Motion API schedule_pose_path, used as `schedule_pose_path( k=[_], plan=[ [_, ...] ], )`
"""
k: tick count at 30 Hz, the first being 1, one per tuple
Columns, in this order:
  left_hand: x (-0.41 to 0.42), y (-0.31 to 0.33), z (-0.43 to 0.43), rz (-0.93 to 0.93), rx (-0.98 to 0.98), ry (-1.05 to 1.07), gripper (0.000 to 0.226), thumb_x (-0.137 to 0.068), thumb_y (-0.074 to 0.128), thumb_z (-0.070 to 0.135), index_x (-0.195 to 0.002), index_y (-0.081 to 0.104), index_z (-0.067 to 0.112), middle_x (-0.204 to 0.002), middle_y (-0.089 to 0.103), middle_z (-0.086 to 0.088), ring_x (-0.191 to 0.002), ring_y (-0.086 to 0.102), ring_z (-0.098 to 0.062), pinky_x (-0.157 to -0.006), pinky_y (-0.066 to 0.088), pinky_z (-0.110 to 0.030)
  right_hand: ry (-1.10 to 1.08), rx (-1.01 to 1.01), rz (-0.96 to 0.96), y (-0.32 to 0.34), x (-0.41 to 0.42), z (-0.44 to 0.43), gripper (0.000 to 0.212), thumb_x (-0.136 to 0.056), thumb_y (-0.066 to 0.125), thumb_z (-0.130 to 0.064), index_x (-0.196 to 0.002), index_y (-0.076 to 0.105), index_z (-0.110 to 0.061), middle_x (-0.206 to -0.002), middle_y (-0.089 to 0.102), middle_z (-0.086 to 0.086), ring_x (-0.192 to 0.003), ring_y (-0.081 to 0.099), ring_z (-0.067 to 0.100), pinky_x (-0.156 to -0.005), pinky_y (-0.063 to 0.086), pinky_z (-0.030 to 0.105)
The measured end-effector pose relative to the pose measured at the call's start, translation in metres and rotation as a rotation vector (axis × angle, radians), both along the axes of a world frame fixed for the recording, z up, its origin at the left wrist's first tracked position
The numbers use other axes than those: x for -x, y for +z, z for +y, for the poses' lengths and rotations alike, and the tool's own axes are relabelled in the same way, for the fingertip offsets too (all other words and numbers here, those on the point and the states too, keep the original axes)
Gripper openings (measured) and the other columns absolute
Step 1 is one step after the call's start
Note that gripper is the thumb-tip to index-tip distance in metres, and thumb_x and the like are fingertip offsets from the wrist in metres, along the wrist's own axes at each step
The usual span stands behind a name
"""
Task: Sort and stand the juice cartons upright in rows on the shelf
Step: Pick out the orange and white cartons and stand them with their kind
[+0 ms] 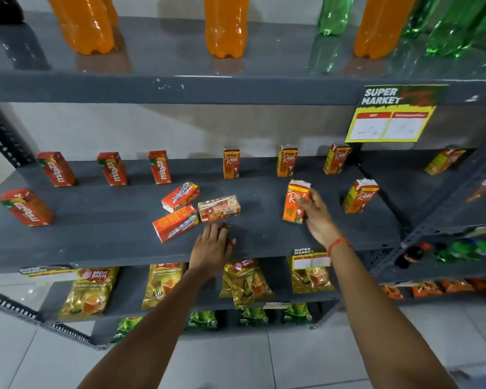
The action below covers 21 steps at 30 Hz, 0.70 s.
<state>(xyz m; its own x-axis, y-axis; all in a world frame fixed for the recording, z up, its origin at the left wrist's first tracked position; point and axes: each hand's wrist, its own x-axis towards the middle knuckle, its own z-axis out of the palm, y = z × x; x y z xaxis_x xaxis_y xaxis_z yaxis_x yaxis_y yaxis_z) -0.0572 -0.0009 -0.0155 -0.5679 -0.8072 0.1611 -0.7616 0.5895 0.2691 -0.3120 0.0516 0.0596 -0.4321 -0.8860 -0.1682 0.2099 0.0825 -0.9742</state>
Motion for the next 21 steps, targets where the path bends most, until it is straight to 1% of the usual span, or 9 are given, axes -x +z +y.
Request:
schedule_pose_path(
  k=[2, 3, 6, 9, 11, 14, 16, 18, 21],
  plan=[
    [0.0, 0.0, 0.0, -0.01, 0.002, 0.003, 0.054, -0.093, 0.018, 0.046, -0.126, 0.046, 0.012, -0.13, 0.047, -0.011, -0.115, 0.042, -0.027, -0.097, 0.037, -0.041, 0.057, -0.03, -0.012, -0.009, 0.02, -0.006, 0.048, -0.09, 0.056, -0.017, -0.135, 0.04, -0.018, -0.114, 0.06, -0.005, -0.108, 0.057, 0.016, -0.084, 0.051, 0.031],
    [0.0, 0.0, 0.0, -0.016, 0.005, 0.0, 0.056, -0.093, 0.017, 0.046, -0.127, 0.045, 0.012, -0.13, 0.047, -0.011, -0.116, 0.042, -0.027, -0.097, 0.037, -0.04, 0.081, -0.043, -0.032, -0.012, 0.028, -0.009, 0.049, -0.09, 0.056, -0.016, -0.136, 0.039, -0.019, -0.116, 0.059, -0.004, -0.109, 0.057, 0.016, -0.083, 0.05, 0.03],
    [0.0, 0.0, -0.001, -0.013, 0.005, 0.003, 0.064, -0.088, 0.01, 0.049, -0.127, 0.045, 0.012, -0.131, 0.047, -0.011, -0.116, 0.042, -0.027, -0.097, 0.038, -0.041, 0.174, -0.078, -0.043, -0.016, 0.046, -0.018, 0.052, -0.09, 0.054, -0.013, -0.138, 0.035, -0.019, -0.12, 0.057, -0.003, -0.113, 0.054, 0.014, -0.084, 0.049, 0.024],
    [0.0, -0.001, -0.001, -0.013, 0.013, -0.002, 0.062, -0.09, 0.013, 0.048, -0.124, 0.048, 0.01, -0.128, 0.049, -0.013, -0.113, 0.045, -0.029, -0.093, 0.041, -0.043, 0.237, -0.084, -0.016, -0.016, 0.054, -0.016, 0.057, -0.087, 0.054, -0.002, -0.139, 0.034, -0.013, -0.112, 0.059, -0.005, -0.107, 0.056, 0.009, -0.081, 0.052, 0.018],
    [0.001, -0.002, -0.001, -0.016, 0.017, -0.001, 0.059, -0.09, 0.015, 0.047, -0.122, 0.049, 0.01, -0.126, 0.051, -0.013, -0.111, 0.047, -0.03, -0.091, 0.043, -0.044, 0.18, -0.098, 0.045, -0.02, 0.051, -0.013, 0.058, -0.087, 0.053, 0.004, -0.139, 0.034, -0.011, -0.117, 0.059, 0.0, -0.113, 0.054, 0.016, -0.09, 0.047, 0.022],
    [0.001, -0.002, 0.0, -0.013, 0.036, -0.001, 0.056, -0.092, 0.019, 0.045, -0.12, 0.051, 0.009, -0.123, 0.053, -0.013, -0.108, 0.049, -0.03, -0.088, 0.045, -0.044, -0.037, -0.131, 0.23, -0.029, 0.026, -0.011, 0.063, -0.082, 0.065, -0.007, -0.137, 0.036, -0.014, -0.134, 0.051, 0.009, -0.123, 0.048, 0.022, -0.099, 0.04, 0.033],
    [0.0, -0.002, 0.0, -0.022, 0.042, 0.002, 0.054, -0.092, 0.021, 0.044, -0.12, 0.051, 0.009, -0.122, 0.054, -0.013, -0.107, 0.05, -0.03, -0.087, 0.046, -0.043, -0.169, -0.201, 0.489, -0.038, 0.003, -0.013, 0.075, -0.071, 0.078, -0.021, -0.133, 0.038, -0.009, -0.133, 0.045, 0.014, -0.122, 0.043, 0.026, -0.1, 0.04, 0.04],
    [0.0, -0.001, 0.0, -0.03, 0.047, 0.001, 0.053, -0.093, 0.021, 0.043, -0.12, 0.051, 0.009, -0.121, 0.054, -0.014, -0.106, 0.051, -0.031, -0.087, 0.046, -0.043, -0.281, -0.241, 0.69, -0.046, -0.014, -0.017, 0.082, -0.063, 0.083, -0.033, -0.126, 0.04, -0.001, -0.128, 0.043, 0.02, -0.12, 0.042, 0.032, -0.096, 0.043, 0.042],
    [-0.001, -0.001, 0.001, -0.032, 0.044, 0.003, 0.052, -0.093, 0.022, 0.043, -0.12, 0.051, 0.009, -0.121, 0.055, -0.013, -0.106, 0.051, -0.03, -0.087, 0.046, -0.043, -0.381, -0.21, 0.761, -0.05, -0.018, -0.02, 0.069, -0.07, 0.078, -0.03, -0.121, 0.043, 0.001, -0.124, 0.047, 0.022, -0.116, 0.048, 0.035, -0.089, 0.047, 0.042]
  ],
)
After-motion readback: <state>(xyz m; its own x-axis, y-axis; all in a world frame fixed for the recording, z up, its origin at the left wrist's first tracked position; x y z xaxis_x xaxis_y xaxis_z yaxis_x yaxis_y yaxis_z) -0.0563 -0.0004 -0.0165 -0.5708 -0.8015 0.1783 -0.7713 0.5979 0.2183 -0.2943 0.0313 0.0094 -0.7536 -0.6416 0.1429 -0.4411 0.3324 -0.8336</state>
